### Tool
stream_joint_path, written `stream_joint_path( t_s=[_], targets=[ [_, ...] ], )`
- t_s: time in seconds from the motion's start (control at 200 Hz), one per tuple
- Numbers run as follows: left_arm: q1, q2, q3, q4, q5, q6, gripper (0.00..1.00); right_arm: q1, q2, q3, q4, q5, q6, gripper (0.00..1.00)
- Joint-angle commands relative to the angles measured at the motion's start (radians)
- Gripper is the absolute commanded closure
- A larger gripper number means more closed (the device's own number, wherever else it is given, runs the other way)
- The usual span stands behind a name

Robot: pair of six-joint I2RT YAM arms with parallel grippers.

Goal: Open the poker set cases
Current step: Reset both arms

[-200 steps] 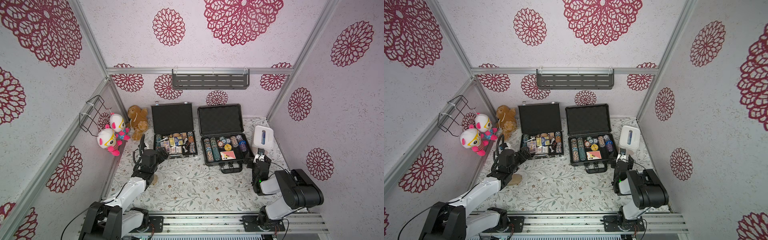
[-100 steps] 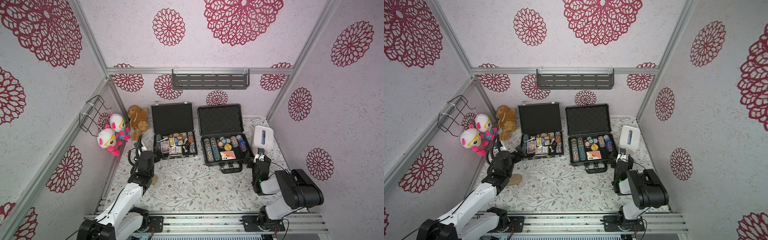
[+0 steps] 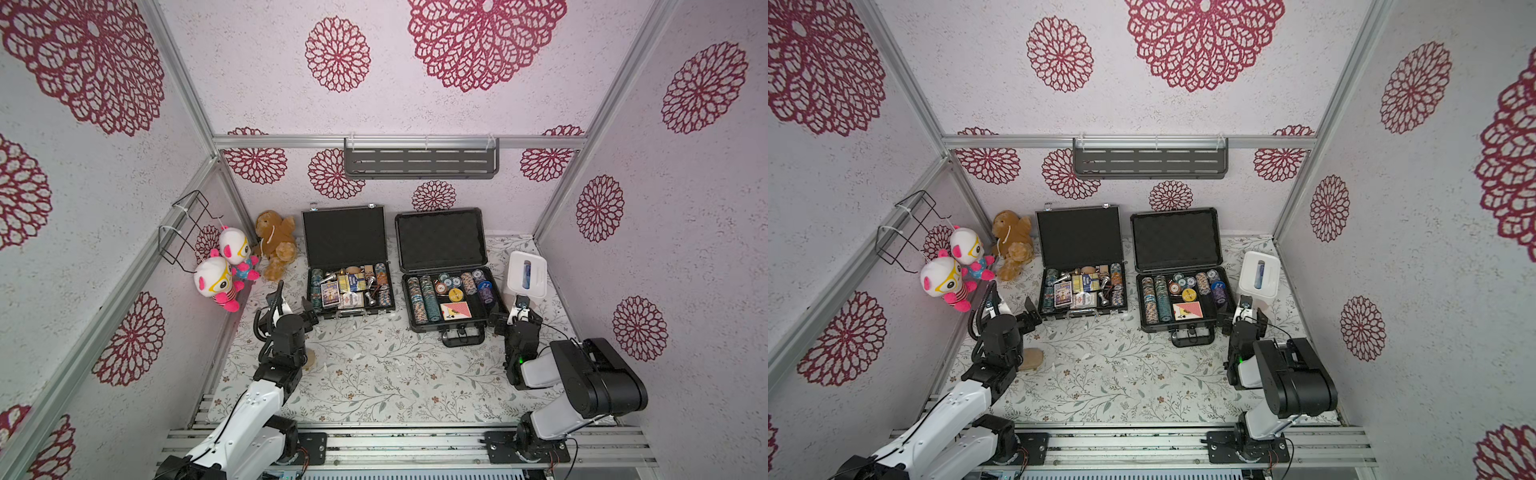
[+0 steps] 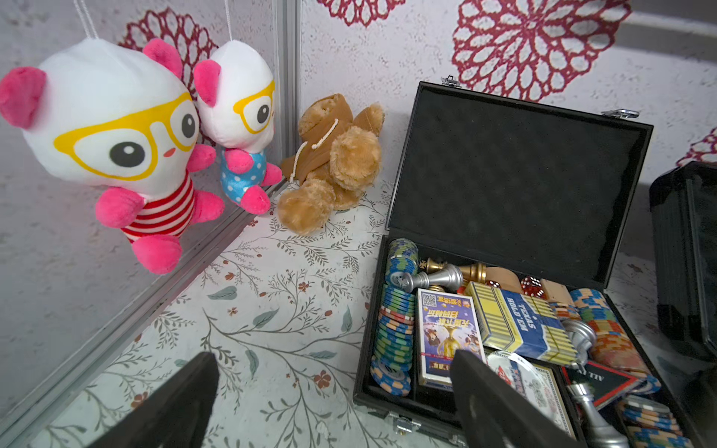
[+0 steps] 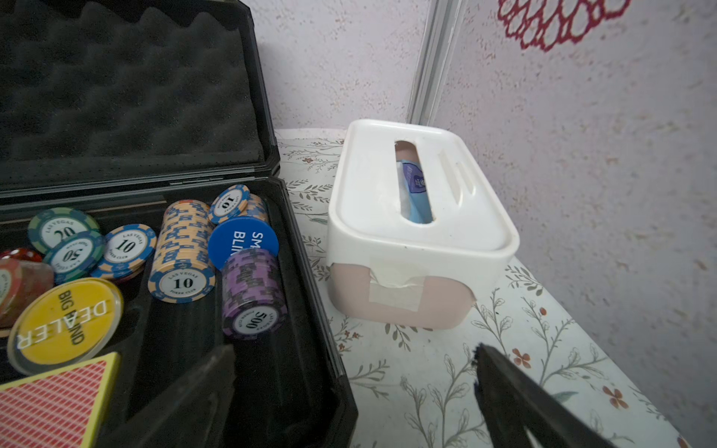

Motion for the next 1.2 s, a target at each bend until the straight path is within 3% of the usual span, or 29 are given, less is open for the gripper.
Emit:
stream_joint_path(
  t_s=[0.0, 0.225, 0.39, 0.59, 0.68, 0.766, 0.891, 1.071, 1.151, 1.196],
  targets=[
    [-0.001, 0.053, 0.038, 0.075, -0.013, 0.081, 0.03, -0.005, -0.018, 0.023, 0.014, -0.005, -0.005, 0.01],
    [0.004, 0.127, 0.039, 0.194, -0.036, 0.184, 0.03, -0.007, -0.018, 0.022, 0.014, -0.005, -0.004, 0.01],
    [0.016, 0.202, -0.091, 0.473, 0.129, 0.421, 0.03, -0.006, -0.018, 0.023, 0.014, -0.004, -0.003, 0.01],
    [0.085, 0.420, -0.170, 0.858, 0.124, 0.378, 0.03, -0.007, -0.018, 0.024, 0.012, -0.006, -0.004, 0.01],
    [0.134, 0.463, -0.180, 0.916, 0.191, 0.370, 0.03, -0.008, -0.019, 0.024, 0.010, -0.007, -0.004, 0.01],
    [0.224, 0.511, -0.183, 0.951, 0.352, 0.326, 0.03, -0.007, -0.020, 0.024, 0.011, -0.007, -0.004, 0.01],
    [0.280, 0.709, -0.167, 1.146, 0.420, 0.312, 0.03, -0.007, -0.020, 0.024, 0.011, -0.008, -0.004, 0.01],
    [0.307, 0.611, -0.049, 0.791, 0.493, 0.300, 0.03, -0.010, -0.020, 0.027, 0.005, -0.011, -0.001, 0.01],
    [0.360, 0.627, 0.053, 0.621, 0.527, 0.248, 0.03, -0.010, -0.020, 0.028, 0.005, -0.012, -0.001, 0.01],
    [0.415, 0.610, 0.076, 0.546, 0.613, 0.188, 0.03, -0.011, -0.020, 0.027, 0.002, -0.012, -0.001, 0.01]
  ],
)
